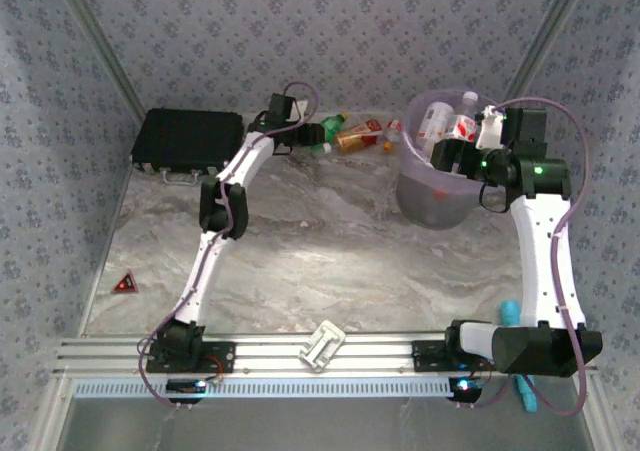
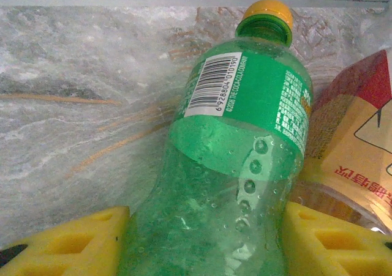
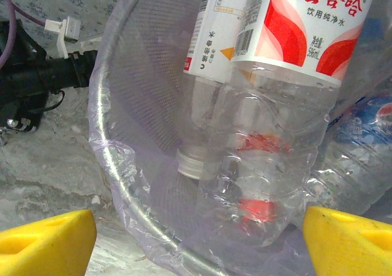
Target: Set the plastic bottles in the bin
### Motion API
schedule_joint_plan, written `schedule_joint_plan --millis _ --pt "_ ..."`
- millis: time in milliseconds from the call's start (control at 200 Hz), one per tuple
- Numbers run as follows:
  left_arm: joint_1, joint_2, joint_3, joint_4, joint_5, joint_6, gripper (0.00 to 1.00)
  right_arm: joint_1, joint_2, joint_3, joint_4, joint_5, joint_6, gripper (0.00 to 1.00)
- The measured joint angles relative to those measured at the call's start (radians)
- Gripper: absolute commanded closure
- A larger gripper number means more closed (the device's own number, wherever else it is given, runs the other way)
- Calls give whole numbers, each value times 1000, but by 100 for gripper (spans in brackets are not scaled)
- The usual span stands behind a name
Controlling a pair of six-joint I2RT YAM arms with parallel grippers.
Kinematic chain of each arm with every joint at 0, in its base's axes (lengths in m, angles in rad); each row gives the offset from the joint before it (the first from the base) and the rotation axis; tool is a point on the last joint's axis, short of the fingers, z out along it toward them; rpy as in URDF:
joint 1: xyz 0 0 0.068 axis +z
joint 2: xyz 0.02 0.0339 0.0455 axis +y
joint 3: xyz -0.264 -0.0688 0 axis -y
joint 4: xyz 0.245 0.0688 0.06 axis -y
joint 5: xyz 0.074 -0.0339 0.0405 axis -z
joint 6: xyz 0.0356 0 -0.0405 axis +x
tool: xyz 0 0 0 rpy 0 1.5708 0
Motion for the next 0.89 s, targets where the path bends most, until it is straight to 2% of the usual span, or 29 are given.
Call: schedule_joint_plan --millis 135,295,545,670,894 --pt "0 -75 -114 5 18 -9 53 -1 0 0 0 0 0 11" --pt "5 -239 -324 60 24 -27 53 -1 0 2 0 -9 4 11" --pt "58 -669 -811 314 40 -82 53 38 0 55 3 -43 36 11" --pt "88 -891 -1064 452 36 -108 53 114 2 77 25 -62 75 10" --pt "77 -1200 -1421 621 22 -172 52 347 60 143 111 -68 155 6"
